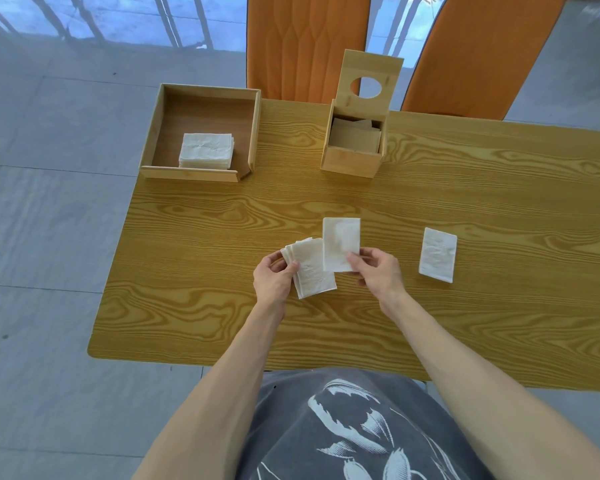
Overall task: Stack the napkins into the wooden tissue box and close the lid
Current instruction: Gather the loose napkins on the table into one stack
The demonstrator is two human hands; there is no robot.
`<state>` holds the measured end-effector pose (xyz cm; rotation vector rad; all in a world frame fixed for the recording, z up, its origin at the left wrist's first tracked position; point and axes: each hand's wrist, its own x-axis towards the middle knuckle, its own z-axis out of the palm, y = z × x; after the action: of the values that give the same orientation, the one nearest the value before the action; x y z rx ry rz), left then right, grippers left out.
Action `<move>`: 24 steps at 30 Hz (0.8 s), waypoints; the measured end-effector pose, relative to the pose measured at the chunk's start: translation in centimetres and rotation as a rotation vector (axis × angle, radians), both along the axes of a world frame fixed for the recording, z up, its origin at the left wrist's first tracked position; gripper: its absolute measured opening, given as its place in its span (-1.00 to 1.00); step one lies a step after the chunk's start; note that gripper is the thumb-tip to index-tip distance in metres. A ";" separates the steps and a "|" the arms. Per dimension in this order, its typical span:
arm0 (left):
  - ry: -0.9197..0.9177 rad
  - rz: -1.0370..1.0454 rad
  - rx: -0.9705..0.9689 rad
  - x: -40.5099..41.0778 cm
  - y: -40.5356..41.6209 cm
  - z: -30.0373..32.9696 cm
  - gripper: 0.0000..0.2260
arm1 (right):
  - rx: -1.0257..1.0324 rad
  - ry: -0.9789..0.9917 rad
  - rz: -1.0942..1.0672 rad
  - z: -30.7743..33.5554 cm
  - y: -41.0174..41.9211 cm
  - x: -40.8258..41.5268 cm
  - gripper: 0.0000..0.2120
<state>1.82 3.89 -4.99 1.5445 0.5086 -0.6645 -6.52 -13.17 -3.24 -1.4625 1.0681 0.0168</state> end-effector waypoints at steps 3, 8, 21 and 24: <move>-0.005 -0.004 -0.003 0.0 0.0 0.1 -0.65 | 0.056 0.006 0.126 -0.5 0.9 -0.6 -0.76; -0.004 -0.007 -0.014 -0.1 0.0 0.3 -0.65 | 0.056 -0.009 0.190 -1.0 2.1 -0.6 -0.77; -0.093 -0.050 0.030 -0.6 -0.3 0.2 -0.59 | -0.458 0.229 0.297 -1.3 3.7 0.3 -0.69; -0.120 -0.058 0.067 -0.9 -0.6 0.0 -0.58 | -0.461 0.228 0.267 -1.1 3.7 0.3 -0.66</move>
<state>0.94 3.34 -5.02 1.6567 0.4000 -0.6002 -6.26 -9.48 -4.29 -2.0535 1.0954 0.1377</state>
